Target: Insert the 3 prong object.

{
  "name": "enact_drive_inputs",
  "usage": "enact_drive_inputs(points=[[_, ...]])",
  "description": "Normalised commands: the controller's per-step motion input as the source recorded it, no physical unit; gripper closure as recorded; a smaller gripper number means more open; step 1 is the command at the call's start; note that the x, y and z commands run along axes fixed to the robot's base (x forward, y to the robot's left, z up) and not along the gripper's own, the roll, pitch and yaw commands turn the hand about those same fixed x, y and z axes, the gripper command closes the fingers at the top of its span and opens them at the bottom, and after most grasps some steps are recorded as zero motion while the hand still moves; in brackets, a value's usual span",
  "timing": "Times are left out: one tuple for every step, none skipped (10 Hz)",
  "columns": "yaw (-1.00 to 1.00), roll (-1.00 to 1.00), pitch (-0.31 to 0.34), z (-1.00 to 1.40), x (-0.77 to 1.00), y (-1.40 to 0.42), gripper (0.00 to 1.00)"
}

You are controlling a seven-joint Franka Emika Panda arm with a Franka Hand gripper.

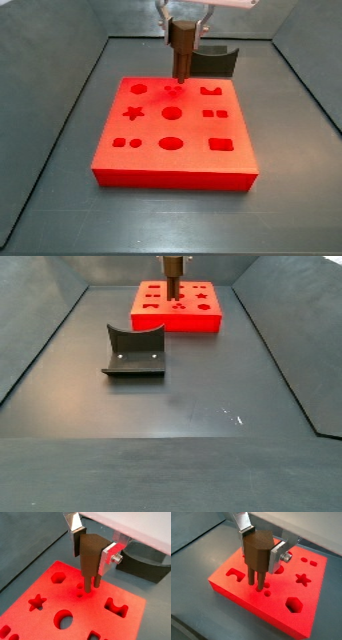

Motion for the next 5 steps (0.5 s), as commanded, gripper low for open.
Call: enact_drive_inputs(points=[[0.15, 0.0, 0.0, -0.23, -0.03, -0.07, 1.0], [0.09, 0.0, 0.0, -0.25, -0.02, -0.02, 1.0], [0.02, 0.0, 0.0, -0.29, -0.11, -0.01, 1.0], [0.0, 0.0, 0.0, -0.25, -0.14, 0.0, 1.0], [0.0, 0.01, 0.0, -0.23, -0.16, 0.0, 1.0]])
